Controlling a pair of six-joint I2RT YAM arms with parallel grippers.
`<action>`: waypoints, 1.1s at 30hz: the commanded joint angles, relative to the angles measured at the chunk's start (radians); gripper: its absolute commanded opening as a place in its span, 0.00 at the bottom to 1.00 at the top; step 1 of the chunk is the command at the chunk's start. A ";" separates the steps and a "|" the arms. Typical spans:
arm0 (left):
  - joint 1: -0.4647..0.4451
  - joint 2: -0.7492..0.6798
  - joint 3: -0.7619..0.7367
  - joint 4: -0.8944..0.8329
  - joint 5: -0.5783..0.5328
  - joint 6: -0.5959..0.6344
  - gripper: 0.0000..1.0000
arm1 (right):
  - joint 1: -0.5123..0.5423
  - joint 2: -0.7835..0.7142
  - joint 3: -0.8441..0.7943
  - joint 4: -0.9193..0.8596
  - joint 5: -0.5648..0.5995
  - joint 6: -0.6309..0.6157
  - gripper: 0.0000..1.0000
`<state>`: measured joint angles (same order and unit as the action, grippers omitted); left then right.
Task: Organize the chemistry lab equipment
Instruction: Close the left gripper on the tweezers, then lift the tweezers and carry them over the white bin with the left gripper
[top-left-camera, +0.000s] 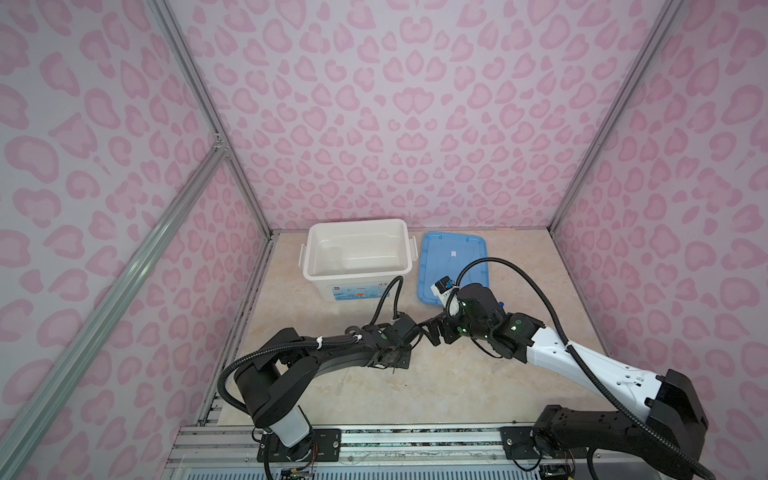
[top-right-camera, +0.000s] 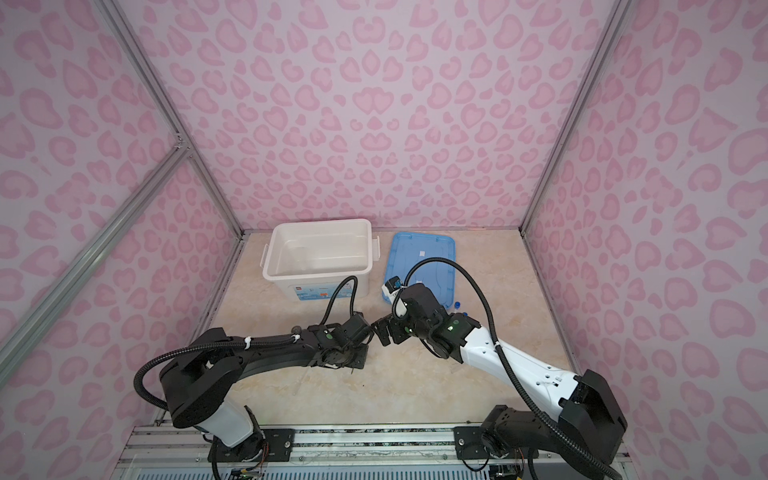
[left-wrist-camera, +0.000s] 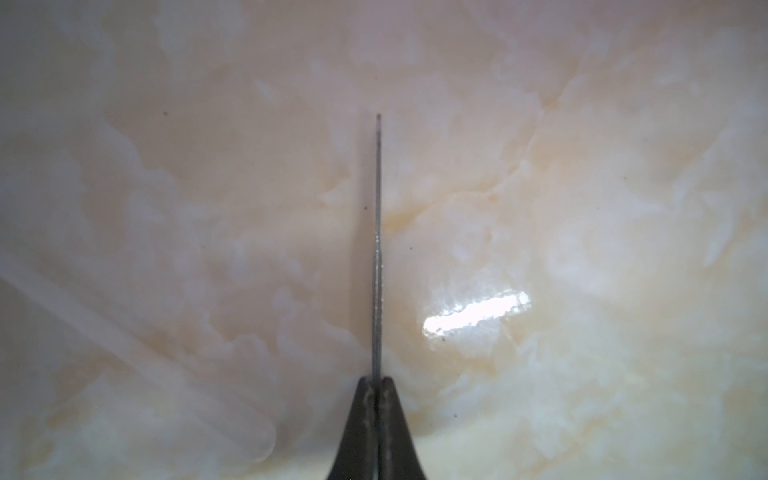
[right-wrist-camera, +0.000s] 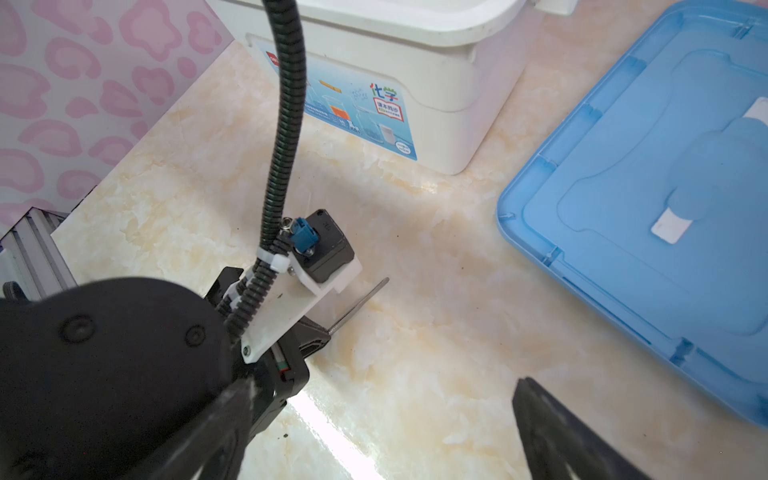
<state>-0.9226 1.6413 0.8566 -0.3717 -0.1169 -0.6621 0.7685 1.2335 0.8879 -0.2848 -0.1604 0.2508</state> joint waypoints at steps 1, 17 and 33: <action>-0.001 -0.015 0.005 -0.087 0.060 -0.021 0.03 | -0.006 -0.025 -0.011 0.013 0.053 -0.002 0.99; 0.167 -0.265 0.347 -0.295 0.180 0.117 0.03 | 0.009 -0.191 -0.011 0.222 0.256 -0.113 0.99; 0.484 -0.012 0.852 -0.381 0.185 0.149 0.03 | -0.023 0.216 0.449 0.180 0.087 -0.116 0.99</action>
<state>-0.4503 1.5826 1.6672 -0.7174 0.0937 -0.5194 0.7498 1.4006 1.2930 -0.0883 -0.0387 0.1280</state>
